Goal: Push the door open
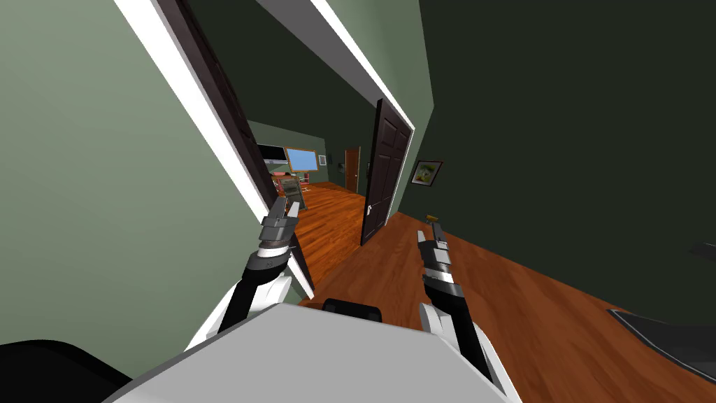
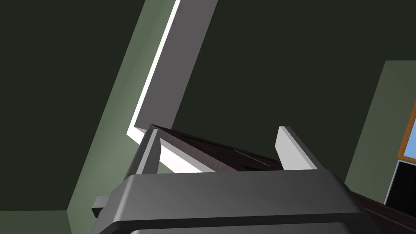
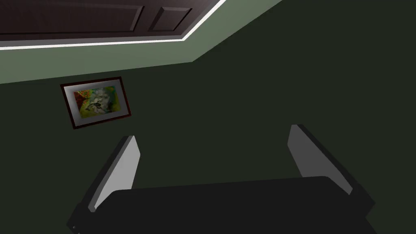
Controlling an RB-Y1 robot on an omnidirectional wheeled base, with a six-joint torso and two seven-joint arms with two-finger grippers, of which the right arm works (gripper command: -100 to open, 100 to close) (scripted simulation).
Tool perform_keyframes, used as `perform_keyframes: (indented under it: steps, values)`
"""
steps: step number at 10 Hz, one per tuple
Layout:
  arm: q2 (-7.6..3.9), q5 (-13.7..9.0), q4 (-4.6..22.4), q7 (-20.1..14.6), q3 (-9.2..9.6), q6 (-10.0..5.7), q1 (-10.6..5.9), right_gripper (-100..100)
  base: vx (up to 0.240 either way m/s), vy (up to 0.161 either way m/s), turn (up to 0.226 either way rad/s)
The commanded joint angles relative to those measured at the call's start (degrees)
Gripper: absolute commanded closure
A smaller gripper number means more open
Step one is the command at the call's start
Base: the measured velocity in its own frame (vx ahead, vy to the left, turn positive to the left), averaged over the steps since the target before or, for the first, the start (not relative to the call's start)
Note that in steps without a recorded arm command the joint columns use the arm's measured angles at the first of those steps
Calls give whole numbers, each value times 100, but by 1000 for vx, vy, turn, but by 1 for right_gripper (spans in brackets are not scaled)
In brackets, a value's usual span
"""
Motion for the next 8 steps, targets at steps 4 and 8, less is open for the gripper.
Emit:
perform_keyframes:
  steps: [4,8]
  values:
    - [-112,-85,575,-18,188,-168,-212,-100,127,-59,101]
    - [-195,-160,1079,-34,352,-315,-399,-100,108,-60,84]
